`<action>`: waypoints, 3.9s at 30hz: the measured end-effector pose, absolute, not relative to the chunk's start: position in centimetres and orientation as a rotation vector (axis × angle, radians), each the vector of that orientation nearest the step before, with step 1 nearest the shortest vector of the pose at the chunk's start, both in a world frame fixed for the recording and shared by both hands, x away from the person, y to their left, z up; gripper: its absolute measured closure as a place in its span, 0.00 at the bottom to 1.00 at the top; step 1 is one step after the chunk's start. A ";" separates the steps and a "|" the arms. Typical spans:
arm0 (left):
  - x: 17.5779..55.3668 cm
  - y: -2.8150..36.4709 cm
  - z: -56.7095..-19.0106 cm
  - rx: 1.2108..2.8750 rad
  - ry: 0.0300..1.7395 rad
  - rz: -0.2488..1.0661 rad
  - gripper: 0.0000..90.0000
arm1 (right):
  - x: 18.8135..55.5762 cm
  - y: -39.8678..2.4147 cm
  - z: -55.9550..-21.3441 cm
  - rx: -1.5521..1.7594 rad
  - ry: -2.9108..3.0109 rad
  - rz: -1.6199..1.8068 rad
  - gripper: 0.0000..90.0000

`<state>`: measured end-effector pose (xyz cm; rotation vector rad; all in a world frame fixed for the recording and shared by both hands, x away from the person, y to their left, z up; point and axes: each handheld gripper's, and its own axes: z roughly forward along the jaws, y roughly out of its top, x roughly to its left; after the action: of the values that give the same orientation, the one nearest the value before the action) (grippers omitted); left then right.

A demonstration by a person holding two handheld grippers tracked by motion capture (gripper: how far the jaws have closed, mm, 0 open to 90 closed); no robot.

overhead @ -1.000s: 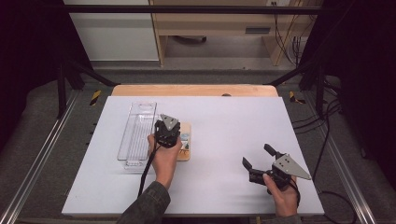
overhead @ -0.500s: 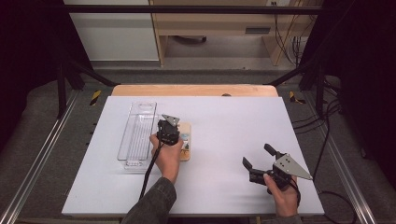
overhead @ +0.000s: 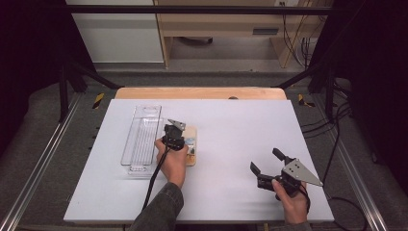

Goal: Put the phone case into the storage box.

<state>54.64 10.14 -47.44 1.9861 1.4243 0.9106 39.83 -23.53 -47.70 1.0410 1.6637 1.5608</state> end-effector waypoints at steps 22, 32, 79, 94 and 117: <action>54.8 11.7 -48.6 1.979 1.524 0.916 0.99 | 39.7 -23.3 -47.7 1.031 1.674 1.558 0.05; 55.0 11.6 -49.2 2.005 1.531 0.914 0.99 | 39.7 -23.2 -47.7 1.026 1.680 1.557 0.05; 56.2 10.0 -49.7 2.049 1.287 0.775 1.00 | 39.9 -22.7 -47.9 1.010 1.721 1.526 0.05; 55.7 7.6 -49.7 2.131 1.123 0.704 1.00 | 39.9 -22.6 -47.9 1.011 1.723 1.522 0.05; 54.3 4.9 -49.8 2.205 0.881 0.578 1.00 | 40.0 -22.6 -47.9 1.013 1.725 1.521 0.05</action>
<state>54.25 4.87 -49.80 2.2050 0.8805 0.5776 39.95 -22.63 -47.95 1.0128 1.7247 1.5209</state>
